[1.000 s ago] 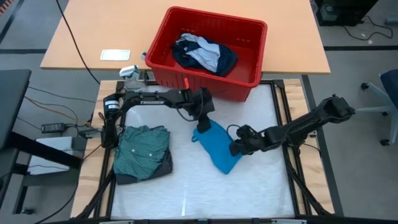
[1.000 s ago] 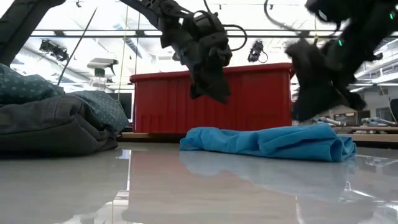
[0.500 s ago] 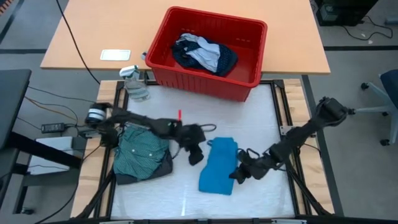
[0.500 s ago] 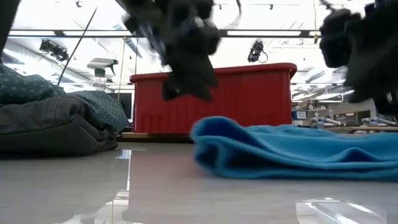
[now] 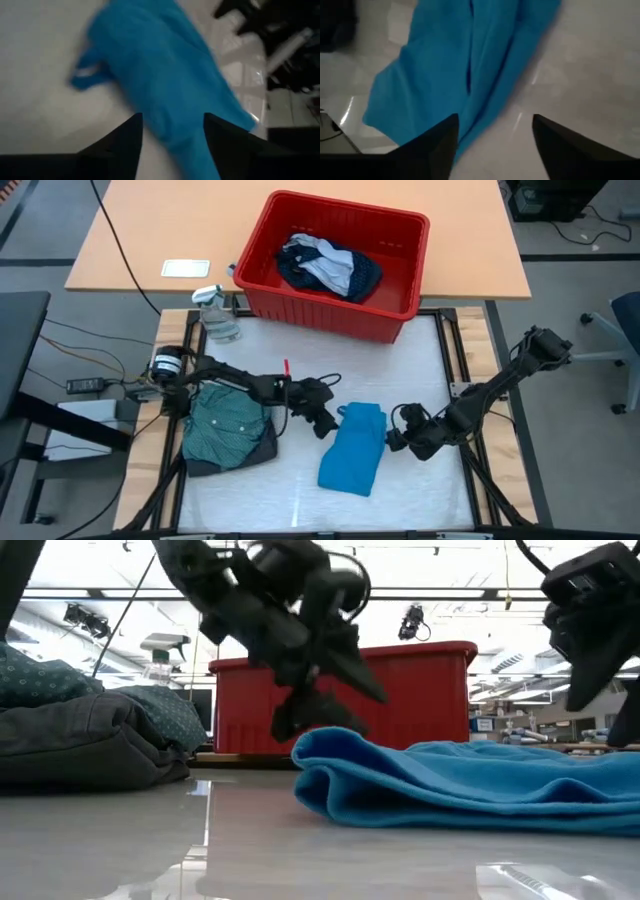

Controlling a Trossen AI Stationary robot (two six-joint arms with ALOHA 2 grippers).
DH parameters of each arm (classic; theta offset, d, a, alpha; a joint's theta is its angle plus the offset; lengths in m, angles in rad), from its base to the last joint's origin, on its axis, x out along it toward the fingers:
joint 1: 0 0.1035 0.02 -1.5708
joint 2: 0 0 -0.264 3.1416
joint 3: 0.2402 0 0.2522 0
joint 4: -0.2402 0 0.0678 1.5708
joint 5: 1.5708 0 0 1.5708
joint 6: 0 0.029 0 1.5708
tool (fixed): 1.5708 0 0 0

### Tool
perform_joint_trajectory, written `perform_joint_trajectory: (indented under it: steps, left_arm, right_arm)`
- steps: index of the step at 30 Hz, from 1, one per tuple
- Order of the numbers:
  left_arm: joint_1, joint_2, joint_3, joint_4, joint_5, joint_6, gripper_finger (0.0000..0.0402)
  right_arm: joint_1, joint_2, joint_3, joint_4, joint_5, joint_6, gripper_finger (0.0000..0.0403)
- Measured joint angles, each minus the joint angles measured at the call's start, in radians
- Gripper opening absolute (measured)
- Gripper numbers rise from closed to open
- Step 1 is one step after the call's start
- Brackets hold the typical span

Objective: Fold laundry
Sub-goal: Fold the light blue shorts

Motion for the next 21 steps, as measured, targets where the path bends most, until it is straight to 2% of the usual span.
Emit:
perform_joint_trajectory:
  steps: [4, 6, 9, 13, 21]
  left_arm:
    - [0.040, 0.059, 0.002, 0.035, -0.017, -0.007, 0.0266]
    - [0.057, 0.086, 0.003, 0.125, 0.004, -0.002, 0.0286]
    - [0.077, 0.119, 0.003, 0.222, 0.039, -0.005, 0.0299]
    - [0.097, 0.160, 0.004, 0.292, 0.040, -0.012, 0.0300]
    - [0.117, 0.225, 0.006, 0.365, 0.117, -0.019, 0.0263]
  right_arm:
    - [-0.031, 0.007, -0.024, -0.013, 0.038, 0.001, 0.0314]
    - [-0.056, 0.010, -0.064, 0.015, 0.030, 0.016, 0.0336]
    - [-0.093, 0.017, -0.145, 0.177, 0.022, 0.027, 0.0353]
    - [-0.141, 0.022, -0.231, 0.387, 0.023, 0.016, 0.0350]
    - [-0.263, 0.048, -0.246, 0.508, 0.006, -0.136, 0.0301]
